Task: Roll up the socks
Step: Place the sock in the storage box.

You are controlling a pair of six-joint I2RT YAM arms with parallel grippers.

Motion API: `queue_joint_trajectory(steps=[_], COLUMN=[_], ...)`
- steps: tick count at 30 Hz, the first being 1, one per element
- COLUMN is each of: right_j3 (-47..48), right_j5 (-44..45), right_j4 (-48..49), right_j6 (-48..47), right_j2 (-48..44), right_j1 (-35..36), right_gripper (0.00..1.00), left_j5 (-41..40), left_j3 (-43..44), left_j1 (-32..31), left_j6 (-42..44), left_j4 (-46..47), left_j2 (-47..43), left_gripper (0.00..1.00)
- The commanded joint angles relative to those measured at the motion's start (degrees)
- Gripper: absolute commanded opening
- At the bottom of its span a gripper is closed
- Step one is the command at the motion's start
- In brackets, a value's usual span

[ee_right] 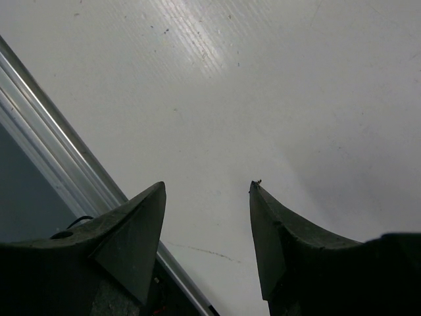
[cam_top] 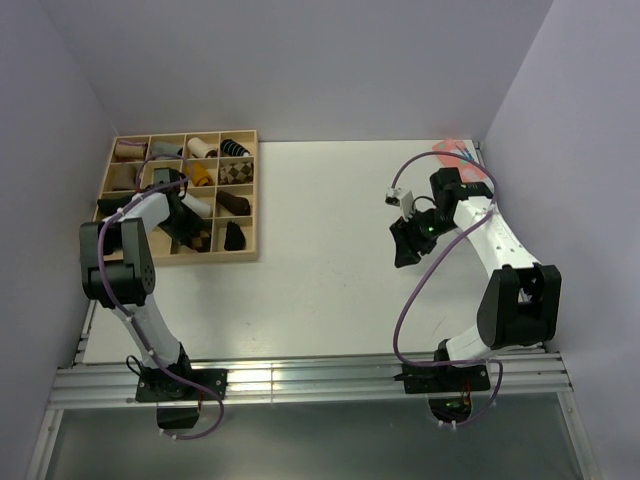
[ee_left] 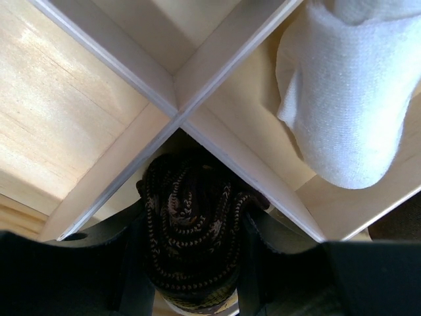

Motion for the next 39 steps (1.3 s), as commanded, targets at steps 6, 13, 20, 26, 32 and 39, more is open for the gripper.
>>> queue_joint_trajectory(steps=[6, 13, 20, 26, 32, 39], right_j3=[0.17, 0.44, -0.09, -0.70, -0.97, -0.18], right_j5=[1.21, 1.30, 1.82, 2.09, 2.70, 2.18], right_j4=[-0.54, -0.63, -0.54, 0.07, 0.07, -0.54], right_j6=[-0.94, -0.94, -1.29, -1.29, -1.64, -1.46], right_j2=[-1.01, -0.48, -0.66, -0.04, -0.39, -0.39], right_j1=[-0.37, -0.46, -0.46, -0.37, -0.46, -0.46], right_gripper=[0.61, 0.61, 0.61, 0.61, 0.61, 0.61], left_j5=[5.31, 10.24, 11.12, 9.80, 7.17, 5.68], left_j3=[-0.04, 1.55, 1.11, 0.24, 0.93, 3.57], left_j1=[-0.27, -0.27, -0.71, -0.89, -0.80, -0.80], left_j6=[4.86, 9.25, 10.67, 8.12, 6.80, 6.36], left_j4=[-1.80, -6.37, -8.83, -7.43, -7.95, -10.41], left_j2=[7.03, 9.41, 9.94, 9.50, 5.81, 2.56], left_gripper=[0.00, 0.01, 0.00, 0.16, 0.36, 0.41])
